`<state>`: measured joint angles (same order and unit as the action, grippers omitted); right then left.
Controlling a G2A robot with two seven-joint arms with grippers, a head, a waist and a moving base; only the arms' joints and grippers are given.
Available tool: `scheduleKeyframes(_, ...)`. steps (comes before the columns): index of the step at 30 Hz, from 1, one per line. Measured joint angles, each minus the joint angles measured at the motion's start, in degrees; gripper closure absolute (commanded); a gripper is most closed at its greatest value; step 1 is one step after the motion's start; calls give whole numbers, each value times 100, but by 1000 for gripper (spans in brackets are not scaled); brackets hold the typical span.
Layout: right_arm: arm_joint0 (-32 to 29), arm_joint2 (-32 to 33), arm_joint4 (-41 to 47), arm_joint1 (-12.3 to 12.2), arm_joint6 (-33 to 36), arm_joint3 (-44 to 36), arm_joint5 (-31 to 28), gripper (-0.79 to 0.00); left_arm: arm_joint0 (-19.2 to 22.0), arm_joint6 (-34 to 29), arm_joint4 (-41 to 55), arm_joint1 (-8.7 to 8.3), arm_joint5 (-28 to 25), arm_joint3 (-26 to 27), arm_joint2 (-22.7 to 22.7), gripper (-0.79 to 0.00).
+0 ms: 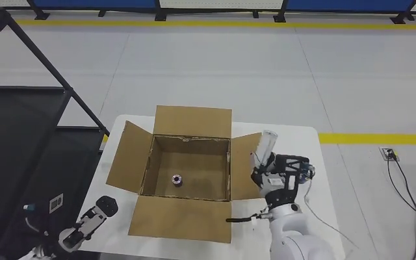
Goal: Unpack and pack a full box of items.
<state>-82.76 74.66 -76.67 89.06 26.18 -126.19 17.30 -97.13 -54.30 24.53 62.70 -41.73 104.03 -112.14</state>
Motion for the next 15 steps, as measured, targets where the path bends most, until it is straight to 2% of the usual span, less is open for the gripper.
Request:
scheduleKeyframes(3, -357, 602, 395, -37, 171, -55, 51, 0, 18, 50, -111, -8, 53, 116, 51, -785)
scheduleKeyframes(6, -343, 1189, 725, -85, 782, 225, -2, 0, 34, 120, -211, -16, 118, 217, 84, -785)
scheduleKeyframes(10, 94, 1799, 902, -171, 1966, 912, -154, 0, 39, 232, -306, -25, 192, 313, 86, -785)
scheduleKeyframes(15, 889, 2073, 657, -292, 3313, 2086, -485, 0, -12, 374, -389, -35, 254, 410, 50, -785)
